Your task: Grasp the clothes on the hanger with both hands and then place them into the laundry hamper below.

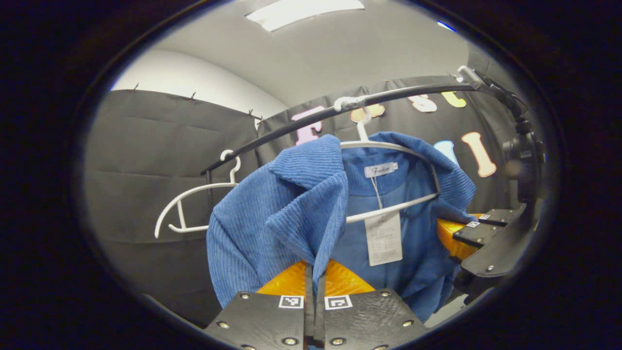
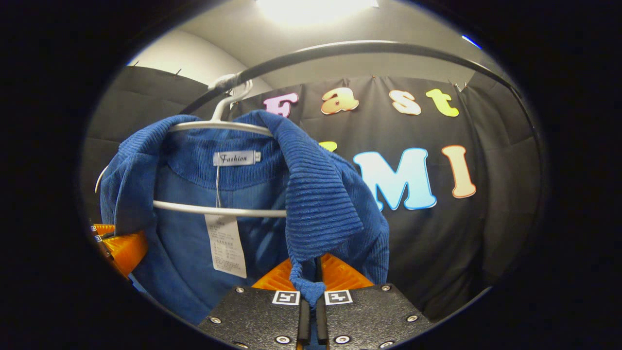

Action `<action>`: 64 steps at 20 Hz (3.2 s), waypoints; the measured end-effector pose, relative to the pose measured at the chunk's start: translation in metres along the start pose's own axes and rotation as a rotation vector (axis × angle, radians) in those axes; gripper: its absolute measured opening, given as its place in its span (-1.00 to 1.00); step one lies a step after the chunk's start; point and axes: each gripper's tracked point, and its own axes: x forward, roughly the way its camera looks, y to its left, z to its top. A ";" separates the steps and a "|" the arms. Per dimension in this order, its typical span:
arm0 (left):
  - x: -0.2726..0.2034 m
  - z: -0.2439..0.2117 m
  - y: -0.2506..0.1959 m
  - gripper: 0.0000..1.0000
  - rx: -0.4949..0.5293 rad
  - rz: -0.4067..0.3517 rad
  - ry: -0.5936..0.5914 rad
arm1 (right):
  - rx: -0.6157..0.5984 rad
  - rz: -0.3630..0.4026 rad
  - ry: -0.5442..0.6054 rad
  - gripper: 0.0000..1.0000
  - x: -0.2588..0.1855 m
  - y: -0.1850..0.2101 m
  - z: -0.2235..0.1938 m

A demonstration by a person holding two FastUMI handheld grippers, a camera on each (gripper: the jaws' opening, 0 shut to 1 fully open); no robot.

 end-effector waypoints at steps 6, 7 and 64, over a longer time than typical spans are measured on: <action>-0.037 0.047 0.017 -0.89 -0.034 -0.006 -0.077 | -0.020 -0.051 -0.115 -0.91 -0.010 -0.016 0.044; -0.041 0.055 0.020 -0.89 -0.039 -0.007 -0.086 | -0.020 -0.054 -0.125 -0.92 -0.012 -0.018 0.050; 0.059 0.037 0.161 -0.99 0.074 -0.129 -0.049 | -0.055 -0.229 -0.031 -0.89 0.081 -0.146 0.023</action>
